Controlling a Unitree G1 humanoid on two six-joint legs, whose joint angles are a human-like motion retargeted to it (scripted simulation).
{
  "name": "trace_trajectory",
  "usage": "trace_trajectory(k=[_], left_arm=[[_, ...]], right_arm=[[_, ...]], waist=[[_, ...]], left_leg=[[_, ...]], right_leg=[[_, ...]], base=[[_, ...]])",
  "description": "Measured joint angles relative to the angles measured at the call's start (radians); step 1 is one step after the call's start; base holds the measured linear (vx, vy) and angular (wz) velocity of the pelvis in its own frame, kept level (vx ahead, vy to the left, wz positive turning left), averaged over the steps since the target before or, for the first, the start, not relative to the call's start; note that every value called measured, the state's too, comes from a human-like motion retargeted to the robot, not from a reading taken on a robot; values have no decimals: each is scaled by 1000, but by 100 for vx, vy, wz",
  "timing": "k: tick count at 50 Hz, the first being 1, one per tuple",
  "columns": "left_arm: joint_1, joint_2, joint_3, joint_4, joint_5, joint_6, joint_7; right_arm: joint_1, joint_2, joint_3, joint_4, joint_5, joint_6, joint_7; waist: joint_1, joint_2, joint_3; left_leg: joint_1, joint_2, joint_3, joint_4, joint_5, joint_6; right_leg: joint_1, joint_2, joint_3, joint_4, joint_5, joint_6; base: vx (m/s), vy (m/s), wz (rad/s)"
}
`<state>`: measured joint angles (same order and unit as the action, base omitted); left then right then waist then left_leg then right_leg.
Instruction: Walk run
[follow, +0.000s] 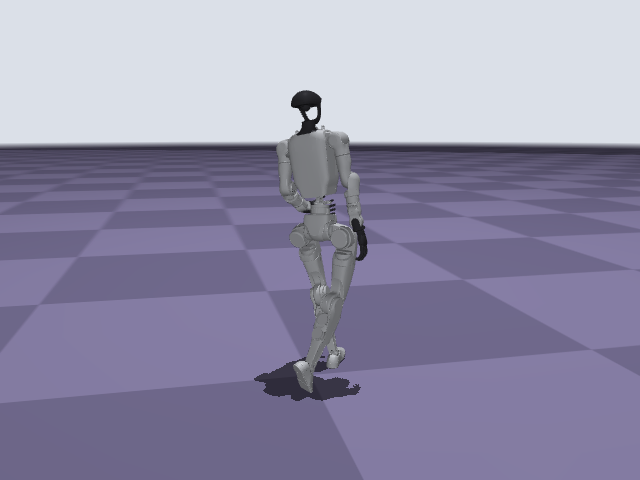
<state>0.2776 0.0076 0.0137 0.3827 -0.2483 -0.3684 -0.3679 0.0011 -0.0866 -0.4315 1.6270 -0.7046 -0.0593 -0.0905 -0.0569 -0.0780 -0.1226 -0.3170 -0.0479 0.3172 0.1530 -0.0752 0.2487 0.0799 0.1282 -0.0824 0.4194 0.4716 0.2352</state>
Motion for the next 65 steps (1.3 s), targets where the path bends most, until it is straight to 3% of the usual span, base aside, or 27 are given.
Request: trace_trajectory(k=[3,8,10,16,18,20,23,25,27,28,30,33,35,37,40,45,48,52,55,57,60,62,65], left_arm=[[-45,18,-10,-1,-2,-9,24],[-115,32,-47,-7,-4,-16,46],[-131,40,-71,-21,-1,-29,50],[-157,65,-90,-51,1,-45,7],[-159,74,-88,-48,-2,-46,-4],[-152,76,-84,-43,0,-47,-7],[-134,62,-78,-28,5,-46,-3],[-115,45,-76,-16,3,-40,4],[-87,26,-80,-5,-5,-34,6],[-72,17,-79,1,-10,-30,2],[-47,-6,-73,15,-13,-20,-12],[-38,-25,-98,26,-5,-9,6],[-49,-28,-105,25,6,-11,11],[-60,-28,-98,18,21,-14,-11],[-65,-26,-85,1,27,-17,-33],[-65,-19,-85,-16,20,-10,-20],[-67,-30,-80,-19,31,-9,-14],[-66,-54,-68,-14,25,-6,-3],[-62,-63,-54,-10,17,1,0],[-61,-67,-44,-9,19,4,2],[-56,-68,-25,-7,27,3,7],[-48,-68,-14,-2,20,6,5],[-68,-61,1,9,-5,27,8]], right_arm=[[76,-3,13,72,25,19,83],[212,28,-12,73,40,35,167],[254,41,-16,73,56,10,165],[297,61,-6,73,42,7,181],[282,57,4,73,34,11,197],[258,47,11,73,26,6,200],[213,24,11,55,28,0,167],[184,7,5,27,37,6,137],[158,-9,-16,5,54,17,108],[145,-17,-28,-2,65,21,95],[111,-39,-51,-5,103,28,82],[50,-87,-80,9,185,30,108],[4,-119,-79,13,234,39,131],[-46,-143,-77,6,258,55,129],[-120,-169,-69,-26,249,60,87],[-195,-196,-48,-149,190,23,70],[-215,-208,-35,-232,179,0,64],[-231,-202,-35,-290,168,-36,24],[-226,-183,-27,-282,178,-52,22],[-211,-169,-21,-262,175,-52,48],[-171,-144,-9,-220,129,-49,107],[-126,-125,-1,-191,68,-36,121],[-52,-85,-4,-148,-13,-8,80]], waist=[[4,41,17],[-66,132,56],[-108,155,64],[-180,108,84],[-195,96,94],[-199,94,101],[-184,96,105],[-185,90,98],[-213,90,82],[-238,99,75],[-229,115,62],[-213,105,58],[-189,74,43],[-191,70,41],[-149,45,59],[-26,19,70],[-2,44,77],[-10,72,82],[-14,70,77],[7,59,74],[54,42,55],[58,35,38],[31,69,40]], left_leg=[[76,32,-1,-4,-49,-19],[179,33,-110,-33,-78,-36],[213,16,-180,-50,-84,-38],[328,-88,-315,-68,-136,-36],[374,-102,-357,-70,-155,-44],[416,-101,-389,-70,-171,-59],[458,-100,-412,-51,-184,-76],[472,-107,-429,-26,-165,-95],[475,-103,-469,22,-102,-135],[467,-88,-494,62,-47,-163],[432,-66,-493,170,118,-231],[294,-58,-453,479,355,-364],[192,-21,-350,653,474,-410],[102,41,-293,748,432,-351],[5,56,-199,779,293,-248],[-131,67,-66,579,123,-201],[-158,86,10,327,116,-142],[-143,14,84,13,62,-134],[-113,-21,189,-100,24,-141],[-84,-22,231,-98,33,-107],[-55,-23,241,-86,98,-46],[-45,-62,144,-81,79,11],[-18,-31,65,-32,28,-1]], right_leg=[[-112,61,11,236,52,23],[-285,7,-30,331,-222,-57],[-340,-49,-46,267,-314,-101],[-407,-260,-58,-182,-336,-99],[-439,-264,15,-300,-375,-112],[-463,-238,142,-412,-424,-70],[-461,-224,193,-462,-432,-8],[-455,-209,216,-407,-414,-45],[-450,-229,104,-357,-349,-55],[-437,-213,161,-342,-340,-72],[-423,-199,199,-294,-379,-120],[-362,-224,118,-289,-421,-173],[-330,-270,3,-298,-434,-189],[-299,-236,41,-304,-463,-213],[-243,-236,-5,-325,-471,-226],[-166,-207,-51,-369,-500,-250],[-114,-160,-94,-392,-535,-258],[-45,-110,-174,-410,-584,-264],[-2,-97,-231,-401,-614,-260],[16,-100,-229,-374,-609,-246],[40,-115,-240,-316,-540,-185],[47,-134,-260,-241,-408,-101],[-15,-83,-131,-37,-150,25]], base=[[82,-8,55],[67,9,124],[78,-3,167],[70,-18,131],[61,-23,102],[73,-29,70],[70,-29,51],[77,-34,83],[79,-35,151],[86,-43,162],[84,-43,110],[67,-34,108],[64,-36,99],[52,-34,126],[49,-34,42],[47,-25,-2],[46,-18,66],[62,-15,90],[62,-10,66],[78,-7,11],[82,-5,-19],[80,1,14],[92,5,85]])
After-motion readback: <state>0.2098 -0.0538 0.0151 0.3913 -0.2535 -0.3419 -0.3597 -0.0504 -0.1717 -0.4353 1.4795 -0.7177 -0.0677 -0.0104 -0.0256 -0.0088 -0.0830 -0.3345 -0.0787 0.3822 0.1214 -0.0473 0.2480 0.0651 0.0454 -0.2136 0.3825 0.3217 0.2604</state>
